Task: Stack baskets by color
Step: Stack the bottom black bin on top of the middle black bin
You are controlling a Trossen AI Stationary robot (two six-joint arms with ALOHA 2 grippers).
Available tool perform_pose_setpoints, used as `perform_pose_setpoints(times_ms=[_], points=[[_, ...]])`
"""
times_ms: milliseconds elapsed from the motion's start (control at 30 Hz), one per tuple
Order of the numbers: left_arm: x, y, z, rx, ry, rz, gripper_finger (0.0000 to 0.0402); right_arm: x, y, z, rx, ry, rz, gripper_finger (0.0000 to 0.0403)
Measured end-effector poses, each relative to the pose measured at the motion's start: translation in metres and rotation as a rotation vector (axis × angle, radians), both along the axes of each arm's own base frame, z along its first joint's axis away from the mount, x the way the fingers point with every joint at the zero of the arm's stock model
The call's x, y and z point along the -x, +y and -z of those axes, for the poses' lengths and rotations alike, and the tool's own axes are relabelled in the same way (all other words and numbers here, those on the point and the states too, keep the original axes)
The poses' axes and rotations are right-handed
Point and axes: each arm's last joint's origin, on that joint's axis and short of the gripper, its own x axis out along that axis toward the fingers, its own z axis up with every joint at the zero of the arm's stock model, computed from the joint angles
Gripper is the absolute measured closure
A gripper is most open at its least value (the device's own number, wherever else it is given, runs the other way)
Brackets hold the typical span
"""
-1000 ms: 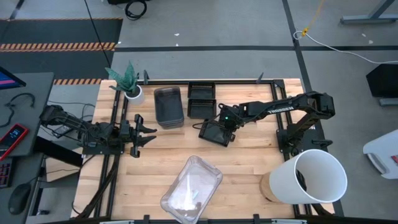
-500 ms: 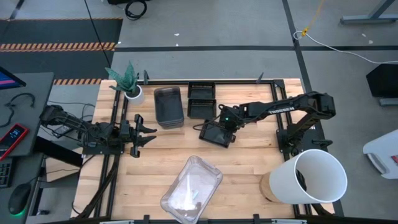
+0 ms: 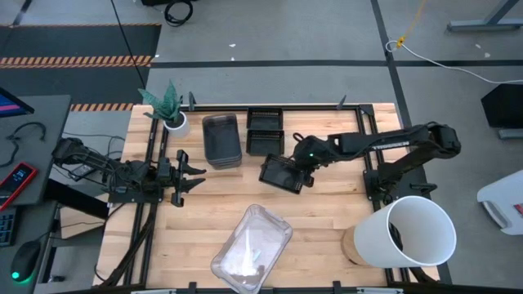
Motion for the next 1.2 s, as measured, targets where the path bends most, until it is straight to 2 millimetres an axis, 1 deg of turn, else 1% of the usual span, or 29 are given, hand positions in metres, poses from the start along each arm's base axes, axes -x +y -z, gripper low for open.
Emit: perform_pose_setpoints(times_ms=[100,267,367,467,567,700,867,1033,1200], points=[[0.0,0.0,0.0,0.0,0.0,0.0,0.0285,0.003,0.0,-0.011,0.028,-0.057,0.015,0.0392],[0.0,0.0,0.0,0.0,0.0,0.0,0.0285,0.005,-0.002,-0.022,0.085,-0.132,0.038,0.0392],[0.0,0.0,0.0,0.0,0.001,0.0,0.0285,0.002,-0.008,-0.027,0.156,-0.181,0.013,0.0392],[0.0,0.0,0.0,0.0,0.0,0.0,0.0285,-0.003,-0.02,-0.029,0.249,-0.204,-0.03,0.0392],[0.0,0.0,0.0,0.0,0.001,0.0,0.0285,-0.011,-0.037,-0.023,0.324,-0.201,-0.041,0.0393],[0.0,0.0,0.0,0.0,0.001,0.0,0.0285,-0.021,-0.059,-0.012,0.399,-0.129,-0.103,0.0394],[0.0,0.0,0.0,0.0,0.0,0.0,0.0285,-0.039,-0.086,-0.015,0.422,-0.046,-0.131,0.0395],[0.0,0.0,0.0,0.0,0.001,0.0,0.0285,-0.064,-0.105,-0.024,0.452,0.018,-0.184,0.0395],[0.0,0.0,0.0,0.0,0.0,0.0,0.0285,-0.084,-0.123,-0.019,0.479,0.086,-0.246,0.0395]])
